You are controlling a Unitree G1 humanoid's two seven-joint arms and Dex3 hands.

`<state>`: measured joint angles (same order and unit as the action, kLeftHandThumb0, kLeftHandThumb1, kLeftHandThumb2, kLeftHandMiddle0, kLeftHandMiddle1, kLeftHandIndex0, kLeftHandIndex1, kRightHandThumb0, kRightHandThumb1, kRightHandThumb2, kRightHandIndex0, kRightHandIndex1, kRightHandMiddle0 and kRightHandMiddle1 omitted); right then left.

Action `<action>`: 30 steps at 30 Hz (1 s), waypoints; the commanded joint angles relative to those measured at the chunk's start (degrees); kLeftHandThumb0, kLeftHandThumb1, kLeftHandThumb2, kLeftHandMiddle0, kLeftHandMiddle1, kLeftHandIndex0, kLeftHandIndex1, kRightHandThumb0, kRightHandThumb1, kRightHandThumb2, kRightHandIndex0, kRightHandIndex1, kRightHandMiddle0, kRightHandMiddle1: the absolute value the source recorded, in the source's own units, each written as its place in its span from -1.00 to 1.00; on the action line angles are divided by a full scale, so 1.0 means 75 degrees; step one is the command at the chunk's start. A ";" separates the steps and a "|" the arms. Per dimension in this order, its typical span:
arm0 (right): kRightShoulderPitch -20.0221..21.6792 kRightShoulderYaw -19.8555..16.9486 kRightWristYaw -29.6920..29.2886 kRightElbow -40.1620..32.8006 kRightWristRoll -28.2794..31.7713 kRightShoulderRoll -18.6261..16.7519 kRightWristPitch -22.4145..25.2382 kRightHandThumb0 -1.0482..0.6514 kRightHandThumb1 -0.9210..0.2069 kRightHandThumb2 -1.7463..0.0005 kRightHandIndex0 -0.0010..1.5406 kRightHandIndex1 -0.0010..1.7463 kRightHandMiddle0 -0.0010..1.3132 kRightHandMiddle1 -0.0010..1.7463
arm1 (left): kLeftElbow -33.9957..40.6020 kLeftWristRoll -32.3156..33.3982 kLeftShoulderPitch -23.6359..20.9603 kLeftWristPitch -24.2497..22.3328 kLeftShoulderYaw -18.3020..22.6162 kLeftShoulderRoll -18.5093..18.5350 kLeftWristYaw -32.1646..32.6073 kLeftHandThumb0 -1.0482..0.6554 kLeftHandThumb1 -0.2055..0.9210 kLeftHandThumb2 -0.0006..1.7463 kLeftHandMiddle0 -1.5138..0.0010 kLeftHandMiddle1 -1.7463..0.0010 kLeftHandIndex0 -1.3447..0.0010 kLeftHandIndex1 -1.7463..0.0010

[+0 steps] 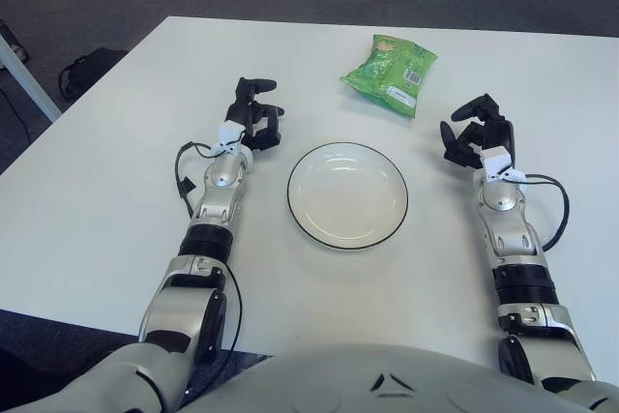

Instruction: Put the snack into the plate.

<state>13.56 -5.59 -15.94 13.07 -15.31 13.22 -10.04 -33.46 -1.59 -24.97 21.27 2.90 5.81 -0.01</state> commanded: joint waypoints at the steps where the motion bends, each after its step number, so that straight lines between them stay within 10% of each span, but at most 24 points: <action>1: 0.0170 0.0065 -0.0393 0.0348 -0.0314 0.0115 -0.0584 -0.23 -0.44 -0.09 0.13 0.88 -0.40 1.00 | -0.0225 -0.0146 0.0451 0.0040 -0.0061 -0.0034 0.0103 -0.17 0.42 0.23 0.41 -0.40 0.88 -0.55; 15: 0.1501 0.0530 -0.1740 0.1509 -0.1752 0.0694 -0.1551 -0.21 -0.59 0.04 -0.03 0.96 -0.49 1.00 | -0.0254 -0.0219 0.0467 0.0044 -0.0095 -0.0043 0.0146 -0.20 0.42 0.22 0.44 -0.39 0.85 -0.57; 19: 0.1901 0.0863 -0.1871 0.1747 -0.2311 0.0997 -0.1545 0.13 -0.32 -0.21 -0.26 0.96 -0.61 1.00 | -0.0249 -0.0307 0.0487 0.0050 -0.0133 -0.0035 0.0219 -0.22 0.43 0.20 0.44 -0.39 0.83 -0.58; 24: 0.2500 0.1322 -0.1638 0.2171 -0.2793 0.1371 -0.1411 0.21 -0.78 0.23 -0.50 0.82 -0.81 1.00 | -0.0292 -0.0319 0.0480 0.0072 -0.0139 -0.0037 0.0248 -0.24 0.43 0.18 0.43 -0.39 0.80 -0.60; 30: 0.2997 0.1831 -0.1476 0.2509 -0.3406 0.1797 -0.1179 -0.37 -0.94 0.30 -0.72 0.45 -0.94 0.59 | -0.0265 -0.0276 0.0497 0.0046 -0.0139 -0.0057 0.0228 -0.24 0.43 0.17 0.41 -0.43 0.77 -0.61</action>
<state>33.86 6.65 -27.36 30.54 -38.93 25.04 -19.81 -33.29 -3.01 -24.95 21.30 2.25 5.81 1.36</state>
